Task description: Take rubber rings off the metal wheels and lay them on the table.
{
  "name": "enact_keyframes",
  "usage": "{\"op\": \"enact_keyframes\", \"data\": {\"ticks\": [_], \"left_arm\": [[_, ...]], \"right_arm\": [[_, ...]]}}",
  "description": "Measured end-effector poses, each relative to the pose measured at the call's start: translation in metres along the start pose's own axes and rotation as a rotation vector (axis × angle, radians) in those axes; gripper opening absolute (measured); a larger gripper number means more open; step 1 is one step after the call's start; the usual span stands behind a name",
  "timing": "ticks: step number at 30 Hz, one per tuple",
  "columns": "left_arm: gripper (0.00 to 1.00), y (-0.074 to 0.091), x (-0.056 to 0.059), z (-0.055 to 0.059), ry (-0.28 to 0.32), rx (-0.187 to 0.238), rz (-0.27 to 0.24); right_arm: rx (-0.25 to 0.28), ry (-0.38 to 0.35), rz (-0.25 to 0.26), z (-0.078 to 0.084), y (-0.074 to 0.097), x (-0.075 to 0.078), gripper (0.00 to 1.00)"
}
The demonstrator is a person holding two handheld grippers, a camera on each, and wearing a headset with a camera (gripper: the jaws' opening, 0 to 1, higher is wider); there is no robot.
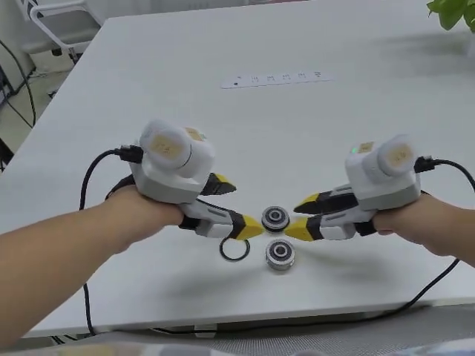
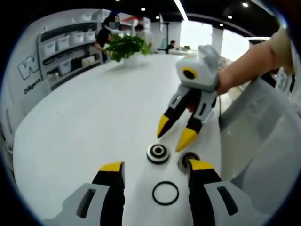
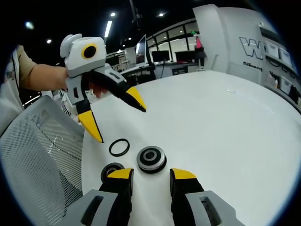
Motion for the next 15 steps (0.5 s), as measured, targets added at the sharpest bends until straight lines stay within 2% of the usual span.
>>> {"op": "enact_keyframes", "data": {"ticks": [15], "left_arm": [[0.49,-0.014,0.001,0.007,-0.012,-0.032,0.009]], "right_arm": [[0.0,0.001,0.003,0.002,-0.004,-0.001,0.27]]}}
Point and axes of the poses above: the centre of the closed fingertips' face, and the gripper's own axes: y roughly backward along the fingers, x roughly to its right, z roughly out of its underside, the point moved 2 cm from there along y, roughly backward along the fingers, and after that the axes turned 5 degrees about y, right-handed, at the moved point
